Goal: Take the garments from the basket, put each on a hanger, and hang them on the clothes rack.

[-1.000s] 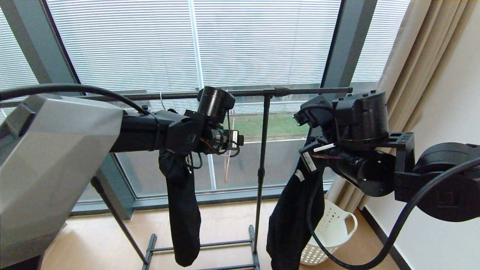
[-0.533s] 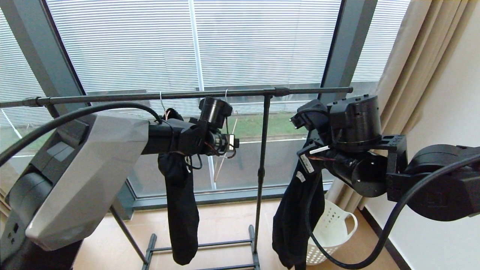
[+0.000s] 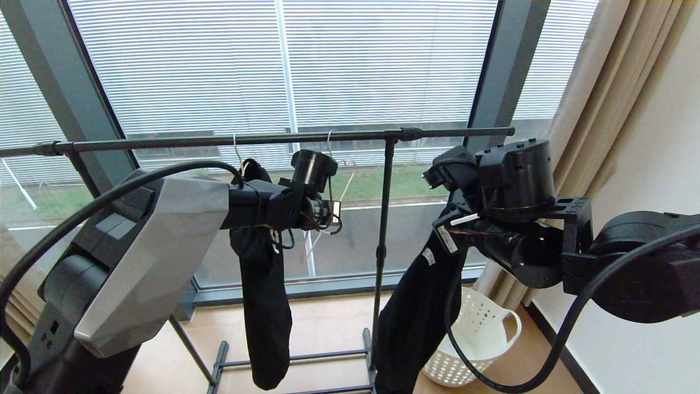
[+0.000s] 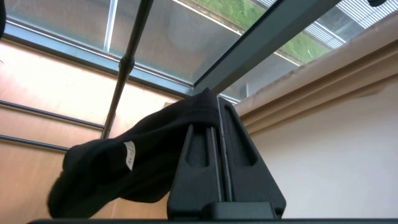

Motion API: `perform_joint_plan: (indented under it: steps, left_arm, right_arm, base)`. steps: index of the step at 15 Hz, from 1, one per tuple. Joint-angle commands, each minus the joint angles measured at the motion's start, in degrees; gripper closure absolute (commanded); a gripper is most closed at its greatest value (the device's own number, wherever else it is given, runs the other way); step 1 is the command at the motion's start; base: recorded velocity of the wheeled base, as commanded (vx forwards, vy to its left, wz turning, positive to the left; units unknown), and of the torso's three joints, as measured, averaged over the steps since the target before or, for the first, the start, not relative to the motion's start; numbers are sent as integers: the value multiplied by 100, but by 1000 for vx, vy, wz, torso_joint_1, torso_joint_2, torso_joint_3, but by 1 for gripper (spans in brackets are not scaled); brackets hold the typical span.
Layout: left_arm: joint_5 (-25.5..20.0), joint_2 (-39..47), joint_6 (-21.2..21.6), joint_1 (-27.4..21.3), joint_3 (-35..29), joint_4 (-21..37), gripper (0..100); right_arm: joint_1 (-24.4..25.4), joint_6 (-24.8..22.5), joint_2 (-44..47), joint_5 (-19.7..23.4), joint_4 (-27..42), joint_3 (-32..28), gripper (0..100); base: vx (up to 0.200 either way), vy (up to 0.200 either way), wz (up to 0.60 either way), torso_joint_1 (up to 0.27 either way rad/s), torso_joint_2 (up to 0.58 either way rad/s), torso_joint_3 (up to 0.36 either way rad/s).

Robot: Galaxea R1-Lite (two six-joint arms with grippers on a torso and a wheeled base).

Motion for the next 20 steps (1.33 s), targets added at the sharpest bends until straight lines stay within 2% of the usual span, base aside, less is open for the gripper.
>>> perform_joint_plan:
  steps: [1, 9, 14, 20]
  left_arm:
    - [2, 7, -6, -9, -1, -7, 100]
    - [10, -55, -49, 8, 8, -7, 100]
    - [10, -538, -120, -1, 192, 1, 100]
    - [19, -1329, -164, -71, 1220, -16, 100]
  right_arm:
    - [2, -1, 10, 8, -4, -2, 100]
    - [-7, -1, 19, -1, -4, 7, 100]
    - [2, 8, -8, -1, -4, 7, 100]
    - [-7, 8, -34, -1, -4, 25, 100]
  base:
    - [0, 0, 0, 0, 0, 0]
    - [0, 0, 0, 0, 0, 0]
    - [0, 0, 0, 0, 0, 0]
    - [0, 0, 0, 0, 0, 0]
